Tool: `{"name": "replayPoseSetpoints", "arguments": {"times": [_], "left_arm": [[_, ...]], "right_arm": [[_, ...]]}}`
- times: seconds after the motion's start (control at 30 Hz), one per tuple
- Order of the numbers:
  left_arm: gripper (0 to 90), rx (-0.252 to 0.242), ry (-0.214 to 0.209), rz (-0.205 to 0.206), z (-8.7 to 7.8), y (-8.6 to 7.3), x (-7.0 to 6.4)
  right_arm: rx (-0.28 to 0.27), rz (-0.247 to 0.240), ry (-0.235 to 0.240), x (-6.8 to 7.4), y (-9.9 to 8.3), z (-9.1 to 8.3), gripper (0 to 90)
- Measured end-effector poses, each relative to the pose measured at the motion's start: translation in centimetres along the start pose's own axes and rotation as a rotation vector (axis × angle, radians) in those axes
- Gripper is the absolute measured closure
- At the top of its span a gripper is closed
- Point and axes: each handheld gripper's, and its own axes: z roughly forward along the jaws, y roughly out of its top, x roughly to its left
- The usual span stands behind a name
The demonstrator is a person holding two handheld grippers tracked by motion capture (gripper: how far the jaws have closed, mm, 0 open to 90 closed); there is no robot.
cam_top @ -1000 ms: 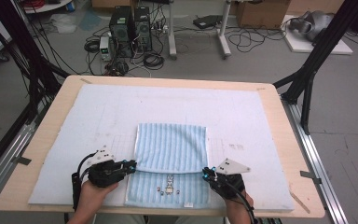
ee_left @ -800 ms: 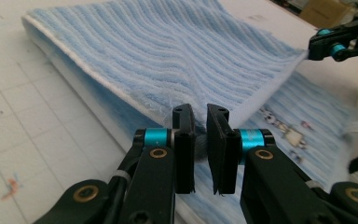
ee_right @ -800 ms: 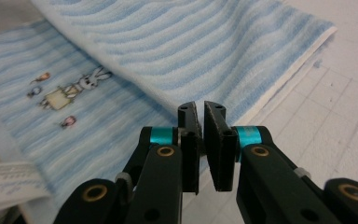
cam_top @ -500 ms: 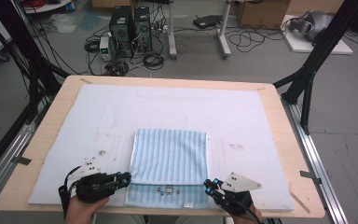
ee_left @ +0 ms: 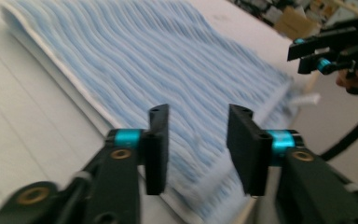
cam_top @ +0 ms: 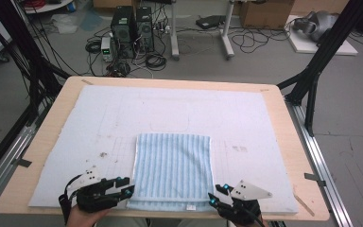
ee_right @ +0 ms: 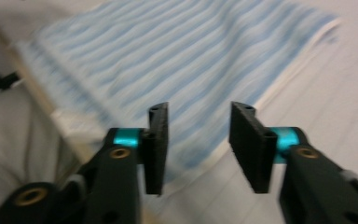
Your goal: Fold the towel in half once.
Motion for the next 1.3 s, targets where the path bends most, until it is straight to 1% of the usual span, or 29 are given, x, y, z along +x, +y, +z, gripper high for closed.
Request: {"name": "replayPoseSetpoints", "arguments": {"times": [0.03, 0.1, 0.13, 0.17, 0.2, 0.23, 0.27, 0.33, 0.4, 0.43, 0.47, 0.5, 0.53, 0.6, 0.63, 0.67, 0.7, 0.73, 0.77, 0.83, 0.87, 0.93, 1.0, 1.03, 1.07, 1.13, 1.17, 1.23, 1.3], "left_arm": [[52.0, -0.014, 0.009, -0.005, 0.1, 0.4, 0.4], [50.4, -0.026, 0.02, -0.017, 0.4, 1.5, 1.4], [50.0, -0.032, 0.026, -0.009, 0.7, 2.0, 1.8], [49.5, -0.033, 0.031, -0.018, 1.0, 2.6, 2.2], [48.5, -0.048, 0.027, -0.015, 1.3, 3.1, 2.7], [45.5, -0.068, 0.026, 0.0, 1.6, 3.5, 3.0], [42.9, -0.072, 0.031, 0.015, 1.9, 3.9, 3.4], [41.7, -0.076, 0.034, 0.054, 2.4, 4.8, 4.1], [38.4, -0.072, 0.04, 0.062, 3.0, 5.5, 4.8], [38.0, -0.078, 0.05, 0.062, 3.3, 5.8, 5.2], [37.3, -0.091, 0.059, 0.061, 3.5, 6.0, 5.5], [36.6, -0.098, 0.063, 0.063, 3.7, 6.1, 5.8], [36.5, -0.084, 0.063, 0.066, 4.0, 6.3, 6.1], [35.3, -0.063, 0.078, 0.078, 4.6, 6.7, 6.6], [35.4, -0.061, 0.081, 0.087, 4.9, 6.9, 6.8], [35.3, -0.074, 0.094, 0.093, 5.1, 7.1, 7.0], [35.2, -0.092, 0.104, 0.092, 5.3, 7.3, 7.2], [35.2, -0.078, 0.104, 0.087, 5.6, 7.5, 7.6], [34.8, -0.072, 0.104, 0.085, 5.8, 7.6, 7.8], [34.4, -0.065, 0.108, 0.067, 6.6, 7.8, 8.2], [33.5, -0.057, 0.12, 0.076, 7.1, 7.7, 8.4], [33.1, -0.03, 0.148, 0.055, 7.9, 7.6, 8.8], [33.3, -0.019, 0.171, 0.042, 8.6, 7.6, 9.1], [33.4, -0.012, 0.169, 0.034, 8.8, 7.6, 9.4], [33.5, -0.016, 0.17, 0.031, 9.1, 7.6, 9.5], [33.6, -0.014, 0.153, 0.023, 9.4, 7.5, 9.9], [33.5, 0.001, 0.163, 0.029, 9.5, 7.4, 10.0], [33.7, 0.013, 0.184, 0.007, 9.7, 7.2, 10.5], [33.6, 0.022, 0.2, -0.005, 9.8, 7.1, 10.8]], "right_arm": [[-0.011, 0.01, -0.017, -0.3, 0.4, 0.1, 53.1], [-0.021, 0.023, -0.059, -1.0, 1.2, 0.5, 50.4], [-0.026, 0.025, -0.079, -1.3, 1.6, 0.8, 49.7], [-0.031, 0.025, -0.096, -1.7, 2.0, 1.1, 48.8], [-0.033, 0.029, -0.114, -2.0, 2.5, 1.5, 48.4], [-0.035, 0.038, -0.117, -2.4, 2.8, 1.9, 47.8], [-0.041, 0.041, -0.124, -2.8, 3.2, 2.3, 46.8], [-0.037, 0.052, -0.138, -3.6, 3.8, 3.2, 45.9], [-0.031, 0.065, -0.145, -4.3, 4.3, 4.1, 42.4], [-0.025, 0.068, -0.153, -4.7, 4.5, 4.5, 41.0], [-0.014, 0.082, -0.155, -5.0, 4.7, 5.0, 40.4], [-0.007, 0.083, -0.16, -5.4, 4.9, 5.4, 39.6], [0.0, 0.085, -0.17, -5.8, 5.1, 5.8, 38.4], [0.014, 0.096, -0.175, -6.5, 5.4, 6.5, 37.7], [0.018, 0.098, -0.183, -6.8, 5.5, 6.9, 36.9], [0.025, 0.108, -0.182, -7.2, 5.6, 7.2, 36.2], [0.03, 0.112, -0.184, -7.5, 5.8, 7.6, 35.3], [0.036, 0.118, -0.19, -7.8, 5.8, 8.1, 34.2], [0.051, 0.128, -0.19, -8.1, 6.0, 8.6, 32.8], [0.065, 0.132, -0.186, -8.6, 6.2, 9.4, 32.1], [0.078, 0.136, -0.187, -8.7, 6.4, 9.8, 31.4], [0.084, 0.146, -0.19, -9.0, 6.7, 10.5, 29.8], [0.098, 0.151, -0.202, -9.2, 6.9, 11.1, 29.3], [0.099, 0.155, -0.201, -9.4, 7.0, 11.4, 29.3], [0.106, 0.152, -0.209, -9.5, 7.0, 11.7, 29.1], [0.117, 0.166, -0.204, -9.7, 6.9, 12.1, 28.2], [0.115, 0.177, -0.203, -9.8, 6.9, 12.2, 27.4], [0.106, 0.184, -0.204, -10.0, 6.8, 12.4, 26.9], [0.116, 0.19, -0.205, -10.1, 6.7, 12.6, 26.9]]}}
